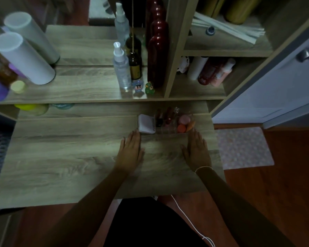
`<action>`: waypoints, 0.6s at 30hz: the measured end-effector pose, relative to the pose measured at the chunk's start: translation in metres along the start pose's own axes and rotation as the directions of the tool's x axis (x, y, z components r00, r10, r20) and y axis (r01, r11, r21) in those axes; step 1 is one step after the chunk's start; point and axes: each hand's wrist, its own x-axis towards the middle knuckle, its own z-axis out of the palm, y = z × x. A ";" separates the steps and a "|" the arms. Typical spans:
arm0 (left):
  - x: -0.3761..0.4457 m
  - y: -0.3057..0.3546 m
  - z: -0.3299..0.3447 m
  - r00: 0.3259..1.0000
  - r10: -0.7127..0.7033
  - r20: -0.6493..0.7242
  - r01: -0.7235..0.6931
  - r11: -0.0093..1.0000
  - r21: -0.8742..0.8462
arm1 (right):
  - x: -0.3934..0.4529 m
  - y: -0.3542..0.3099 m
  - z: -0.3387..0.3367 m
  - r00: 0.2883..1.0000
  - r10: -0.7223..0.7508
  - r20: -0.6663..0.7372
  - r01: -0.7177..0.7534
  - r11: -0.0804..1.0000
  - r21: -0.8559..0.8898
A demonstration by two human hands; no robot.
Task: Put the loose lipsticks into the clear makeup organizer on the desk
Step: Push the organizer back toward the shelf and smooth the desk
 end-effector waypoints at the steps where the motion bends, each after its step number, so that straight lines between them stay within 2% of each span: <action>1: 0.001 0.000 0.000 1.000 -0.005 0.001 0.005 1.000 -0.007 | 0.000 0.000 0.000 1.000 0.000 0.001 0.000 1.000 0.009; 9: 0.003 -0.008 0.006 1.000 0.012 -0.004 -0.012 1.000 -0.023 | 0.000 -0.001 0.001 1.000 -0.009 -0.007 0.008 1.000 -0.012; 13: 0.000 -0.007 0.009 1.000 -0.025 0.005 0.025 0.999 -0.031 | -0.001 -0.004 0.001 1.000 0.004 -0.012 -0.004 1.000 0.011; 18: -0.010 -0.004 0.014 0.999 -0.055 -0.002 0.055 0.998 0.012 | -0.020 -0.012 0.012 0.979 0.182 -0.088 -0.174 0.981 0.088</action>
